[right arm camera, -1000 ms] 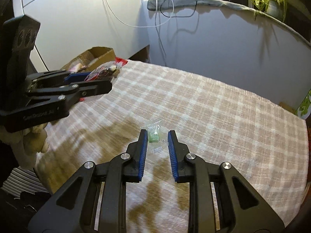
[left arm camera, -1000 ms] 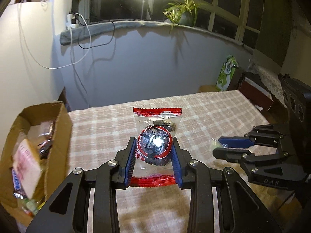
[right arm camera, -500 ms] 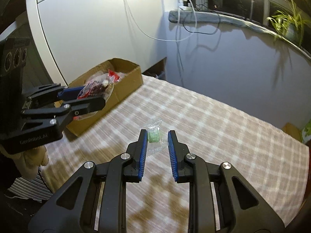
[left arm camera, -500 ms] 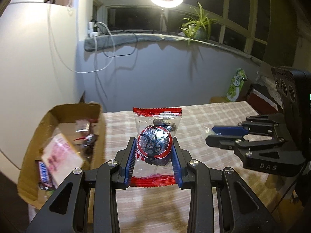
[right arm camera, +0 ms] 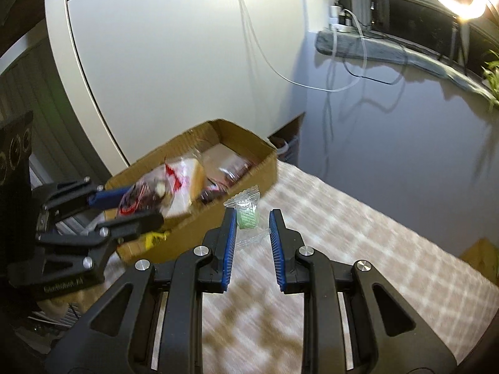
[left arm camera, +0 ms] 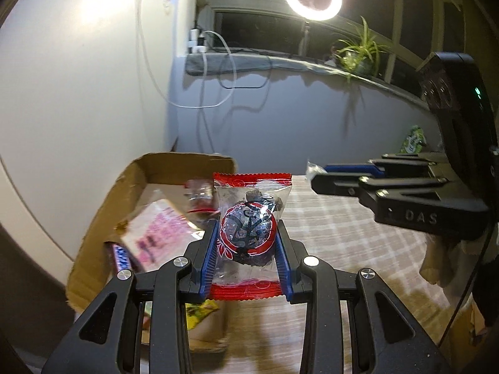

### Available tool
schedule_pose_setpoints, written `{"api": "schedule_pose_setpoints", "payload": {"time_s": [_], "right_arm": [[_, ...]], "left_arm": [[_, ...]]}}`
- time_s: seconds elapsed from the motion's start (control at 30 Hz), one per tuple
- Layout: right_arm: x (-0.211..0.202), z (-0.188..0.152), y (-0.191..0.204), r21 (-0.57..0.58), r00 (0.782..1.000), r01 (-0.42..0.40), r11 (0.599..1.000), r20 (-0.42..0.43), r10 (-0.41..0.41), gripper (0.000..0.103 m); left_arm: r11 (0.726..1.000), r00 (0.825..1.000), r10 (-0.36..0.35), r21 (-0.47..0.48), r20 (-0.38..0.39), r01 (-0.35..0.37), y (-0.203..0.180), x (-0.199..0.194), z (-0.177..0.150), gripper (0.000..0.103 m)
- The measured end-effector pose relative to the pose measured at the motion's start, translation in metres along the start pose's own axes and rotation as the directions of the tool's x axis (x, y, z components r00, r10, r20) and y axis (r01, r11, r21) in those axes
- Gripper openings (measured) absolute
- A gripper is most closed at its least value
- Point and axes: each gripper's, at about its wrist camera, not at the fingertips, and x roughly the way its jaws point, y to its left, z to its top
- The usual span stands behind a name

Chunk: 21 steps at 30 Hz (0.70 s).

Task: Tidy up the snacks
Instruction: 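Carry the red chocolate and green candy over the box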

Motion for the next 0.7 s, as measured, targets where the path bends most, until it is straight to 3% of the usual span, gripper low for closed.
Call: {"api": "schedule_pose_setpoints", "payload": {"time_s": [0.7], "right_arm": [[0.097,0.054,0.027,-0.045,0.994,-0.092,0.995,-0.061,0.089,0.022]], "left_arm": [[0.99,0.994,0.103,-0.088,-0.039,-0.106,0.063,0.009,-0.011,0.032]]}}
